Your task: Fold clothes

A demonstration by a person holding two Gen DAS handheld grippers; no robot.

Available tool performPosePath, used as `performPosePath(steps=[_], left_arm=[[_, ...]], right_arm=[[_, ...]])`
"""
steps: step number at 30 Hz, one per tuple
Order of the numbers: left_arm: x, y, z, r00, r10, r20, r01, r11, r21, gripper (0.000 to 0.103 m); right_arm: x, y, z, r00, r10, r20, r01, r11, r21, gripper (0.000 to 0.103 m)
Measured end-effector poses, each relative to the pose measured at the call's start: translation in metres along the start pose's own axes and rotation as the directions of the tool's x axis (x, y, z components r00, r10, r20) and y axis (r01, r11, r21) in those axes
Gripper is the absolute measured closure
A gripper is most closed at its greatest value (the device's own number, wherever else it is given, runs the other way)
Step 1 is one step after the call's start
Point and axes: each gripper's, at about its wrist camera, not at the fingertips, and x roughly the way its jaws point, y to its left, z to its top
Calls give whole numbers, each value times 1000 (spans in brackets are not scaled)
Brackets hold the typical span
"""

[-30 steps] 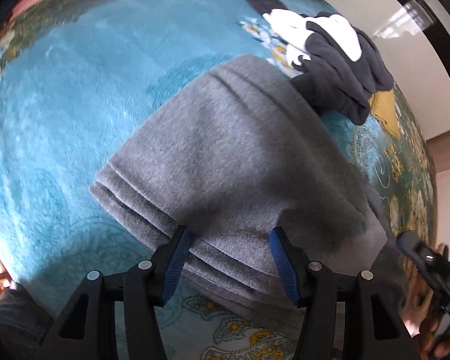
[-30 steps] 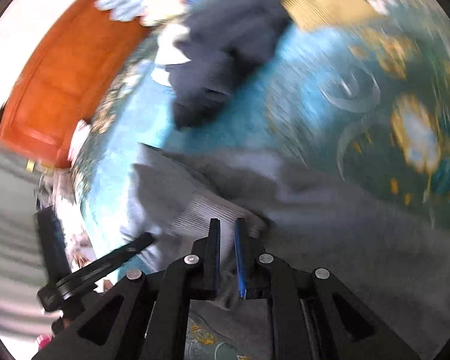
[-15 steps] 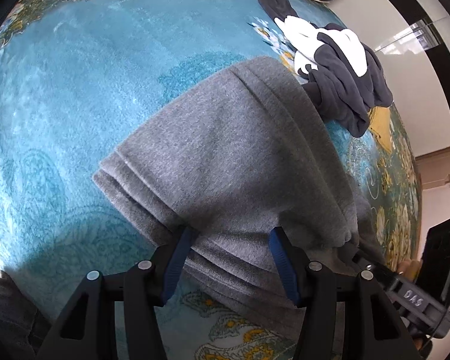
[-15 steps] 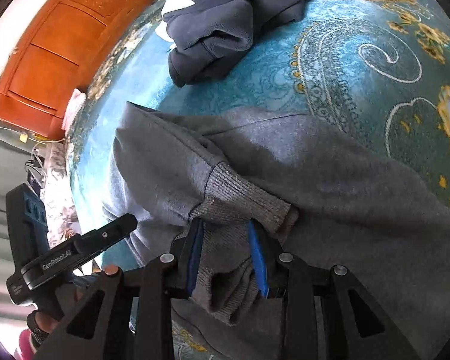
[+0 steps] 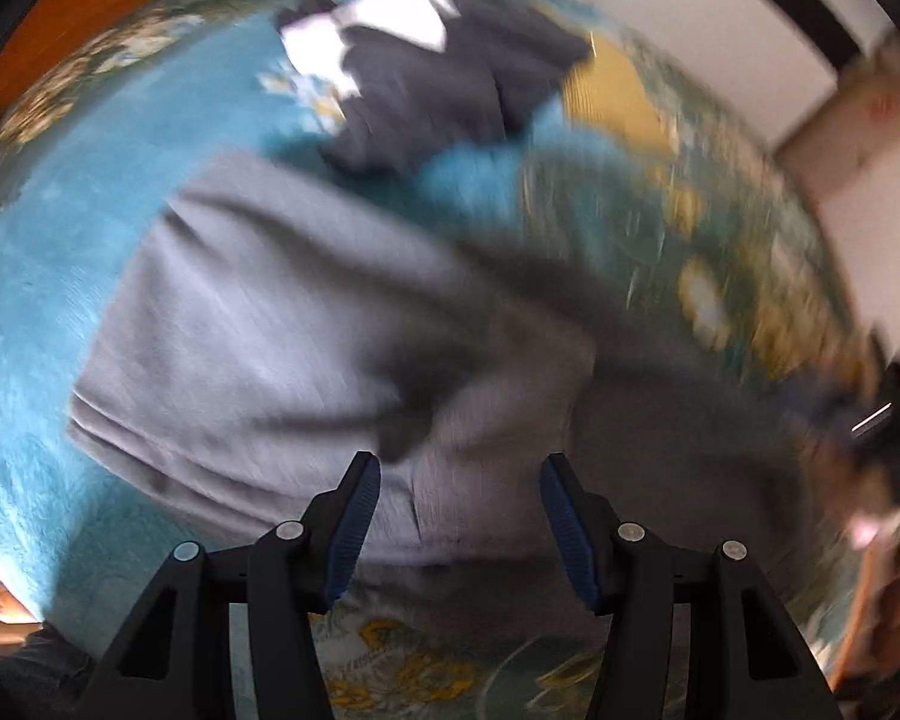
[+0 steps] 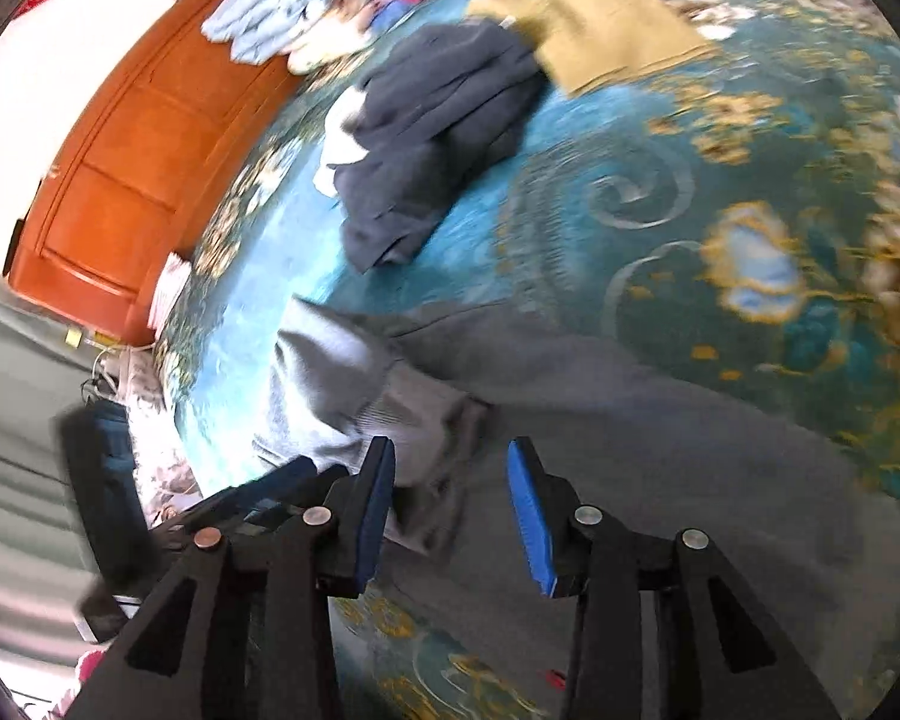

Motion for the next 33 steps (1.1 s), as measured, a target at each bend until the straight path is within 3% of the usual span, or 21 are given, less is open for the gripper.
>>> performPosePath(steps=[2,7,8,11,16,21,25,33], left_arm=[[11,5,-5,998,3,-61,-4,1000,-15,43],[2,38,-16,990,-128,-51,117,976,-182,43],[-1,47,-20,986,-164,-40,152,963,-223,43],[-6,67,-24,967,-256,9,244,911,-332,43],[-12,84,-20,937,-339,87,344,844,-412,42],[-10,85,-11,930,-357,85,357,829,-430,41],[-3,78,-2,925,-365,105,373,824,-427,41],[2,83,-1,916,-378,132,395,801,-451,41]], right_arm=[[-18,-13,-4,999,-29,24,29,999,18,61],[-68,-48,-22,996,-75,57,68,991,113,60],[-80,-56,-26,995,-76,65,66,989,135,59],[-107,-86,-48,992,-106,75,88,974,208,34],[-134,-146,-102,984,-176,33,149,909,390,32],[-99,-187,-157,999,-4,39,-21,790,613,32],[-72,-191,-162,982,110,154,-186,720,669,20],[-52,-209,-154,958,60,280,-255,622,740,18]])
